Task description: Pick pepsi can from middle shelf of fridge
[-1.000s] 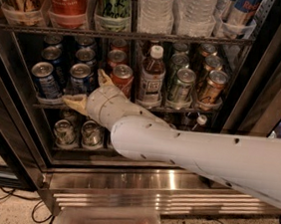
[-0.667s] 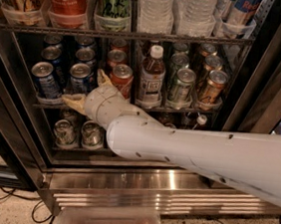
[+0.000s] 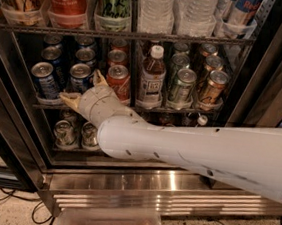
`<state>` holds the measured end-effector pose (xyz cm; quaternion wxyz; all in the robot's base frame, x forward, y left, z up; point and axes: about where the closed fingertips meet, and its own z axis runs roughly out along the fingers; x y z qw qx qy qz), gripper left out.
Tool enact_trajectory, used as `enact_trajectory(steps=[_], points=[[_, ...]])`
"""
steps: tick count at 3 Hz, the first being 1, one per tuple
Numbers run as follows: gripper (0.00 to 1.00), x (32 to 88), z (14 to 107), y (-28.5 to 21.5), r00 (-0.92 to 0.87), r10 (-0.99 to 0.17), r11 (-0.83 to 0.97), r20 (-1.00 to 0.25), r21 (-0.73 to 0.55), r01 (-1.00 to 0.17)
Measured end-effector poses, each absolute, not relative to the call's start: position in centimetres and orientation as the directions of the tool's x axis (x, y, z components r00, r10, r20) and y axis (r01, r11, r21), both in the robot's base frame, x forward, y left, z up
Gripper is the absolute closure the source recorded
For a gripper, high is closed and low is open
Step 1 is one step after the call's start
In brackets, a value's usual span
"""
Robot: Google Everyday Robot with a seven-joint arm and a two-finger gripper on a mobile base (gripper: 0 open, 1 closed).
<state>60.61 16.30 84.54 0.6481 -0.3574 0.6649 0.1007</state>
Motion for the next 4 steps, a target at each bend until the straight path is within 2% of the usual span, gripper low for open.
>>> enact_trajectory(steps=[1, 2, 4], points=[[0.34, 60.87, 84.53, 16.51, 0.098, -0.341, 0.73, -0.935, -0.329, -0.599], [0.52, 61.02, 84.41, 16.49, 0.097, -0.342, 0.736, -0.935, -0.33, -0.59], [0.98, 61.01, 84.43, 16.44, 0.102, -0.328, 0.737, -0.939, -0.322, -0.595]])
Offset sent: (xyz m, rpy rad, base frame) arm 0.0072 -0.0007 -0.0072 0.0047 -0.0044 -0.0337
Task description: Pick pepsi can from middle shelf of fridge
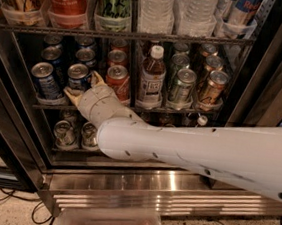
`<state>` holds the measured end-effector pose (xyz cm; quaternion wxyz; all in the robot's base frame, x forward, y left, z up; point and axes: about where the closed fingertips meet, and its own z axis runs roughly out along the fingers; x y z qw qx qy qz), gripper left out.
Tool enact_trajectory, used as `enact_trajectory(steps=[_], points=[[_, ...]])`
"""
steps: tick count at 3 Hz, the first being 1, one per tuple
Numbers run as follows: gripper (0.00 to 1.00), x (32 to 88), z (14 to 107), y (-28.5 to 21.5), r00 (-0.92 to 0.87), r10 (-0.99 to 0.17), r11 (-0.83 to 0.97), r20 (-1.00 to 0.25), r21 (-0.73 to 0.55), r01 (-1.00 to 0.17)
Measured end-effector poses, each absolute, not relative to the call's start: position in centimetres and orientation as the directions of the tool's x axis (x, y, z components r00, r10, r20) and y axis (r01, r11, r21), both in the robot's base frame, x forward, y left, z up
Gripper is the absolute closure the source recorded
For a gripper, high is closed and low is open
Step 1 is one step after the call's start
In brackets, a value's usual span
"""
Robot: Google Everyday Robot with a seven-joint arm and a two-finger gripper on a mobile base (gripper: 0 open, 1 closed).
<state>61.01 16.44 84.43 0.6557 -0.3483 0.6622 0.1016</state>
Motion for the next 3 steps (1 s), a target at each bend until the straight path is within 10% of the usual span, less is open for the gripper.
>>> enact_trajectory(steps=[3], points=[[1.0, 61.0, 86.6, 16.5, 0.189, -0.246, 0.707, -0.951, -0.309, -0.637]])
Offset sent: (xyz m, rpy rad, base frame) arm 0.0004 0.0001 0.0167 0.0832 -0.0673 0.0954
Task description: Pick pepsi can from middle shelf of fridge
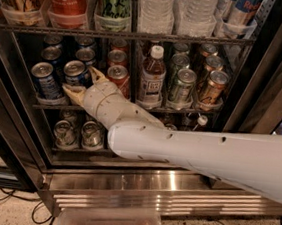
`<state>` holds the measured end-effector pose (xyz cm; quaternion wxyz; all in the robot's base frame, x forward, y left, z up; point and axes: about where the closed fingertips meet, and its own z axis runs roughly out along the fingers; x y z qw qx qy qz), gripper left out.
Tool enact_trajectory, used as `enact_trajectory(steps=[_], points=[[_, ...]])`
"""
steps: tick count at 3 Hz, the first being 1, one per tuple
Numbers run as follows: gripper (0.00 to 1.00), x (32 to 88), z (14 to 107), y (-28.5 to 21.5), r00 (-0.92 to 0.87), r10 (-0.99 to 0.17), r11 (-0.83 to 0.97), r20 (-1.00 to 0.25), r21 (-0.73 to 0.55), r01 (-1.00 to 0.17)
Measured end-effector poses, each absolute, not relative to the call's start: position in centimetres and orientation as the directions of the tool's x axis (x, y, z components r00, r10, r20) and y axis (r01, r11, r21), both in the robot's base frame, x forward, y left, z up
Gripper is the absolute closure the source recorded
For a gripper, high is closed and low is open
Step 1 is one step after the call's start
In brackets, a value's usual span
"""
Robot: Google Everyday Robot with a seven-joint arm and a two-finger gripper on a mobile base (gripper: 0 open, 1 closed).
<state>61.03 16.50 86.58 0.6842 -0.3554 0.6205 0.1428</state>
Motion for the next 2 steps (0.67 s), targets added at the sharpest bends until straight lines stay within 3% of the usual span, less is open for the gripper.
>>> enact_trajectory(steps=[2], points=[[1.0, 61.5, 90.2, 16.2, 0.264, -0.244, 0.687, -0.933, -0.358, -0.632]])
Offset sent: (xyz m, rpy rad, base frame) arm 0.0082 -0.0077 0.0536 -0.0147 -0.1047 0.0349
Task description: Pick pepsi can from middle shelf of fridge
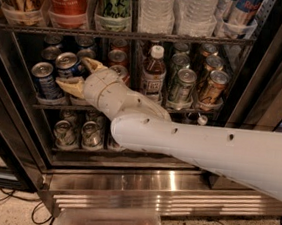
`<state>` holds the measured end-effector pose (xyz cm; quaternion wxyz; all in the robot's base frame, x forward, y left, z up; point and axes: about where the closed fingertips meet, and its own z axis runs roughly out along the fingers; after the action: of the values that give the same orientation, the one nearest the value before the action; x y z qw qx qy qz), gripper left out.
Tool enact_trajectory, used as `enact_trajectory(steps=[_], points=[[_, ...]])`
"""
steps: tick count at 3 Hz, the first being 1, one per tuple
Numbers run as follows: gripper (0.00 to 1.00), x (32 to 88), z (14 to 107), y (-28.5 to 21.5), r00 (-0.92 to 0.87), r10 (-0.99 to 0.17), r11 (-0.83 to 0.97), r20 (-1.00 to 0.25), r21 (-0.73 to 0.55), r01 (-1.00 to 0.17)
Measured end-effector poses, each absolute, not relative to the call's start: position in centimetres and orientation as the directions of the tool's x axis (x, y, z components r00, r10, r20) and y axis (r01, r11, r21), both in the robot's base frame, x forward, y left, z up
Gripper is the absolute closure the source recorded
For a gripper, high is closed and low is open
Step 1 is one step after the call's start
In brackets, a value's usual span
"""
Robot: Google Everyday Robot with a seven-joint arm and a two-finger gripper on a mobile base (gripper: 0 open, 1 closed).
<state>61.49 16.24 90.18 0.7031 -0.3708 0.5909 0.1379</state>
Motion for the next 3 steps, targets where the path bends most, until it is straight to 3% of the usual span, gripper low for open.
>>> enact_trajectory(steps=[3], points=[[1.0, 58.4, 92.1, 15.3, 0.233, -0.24, 0.655, -0.942, -0.335, -0.677]])
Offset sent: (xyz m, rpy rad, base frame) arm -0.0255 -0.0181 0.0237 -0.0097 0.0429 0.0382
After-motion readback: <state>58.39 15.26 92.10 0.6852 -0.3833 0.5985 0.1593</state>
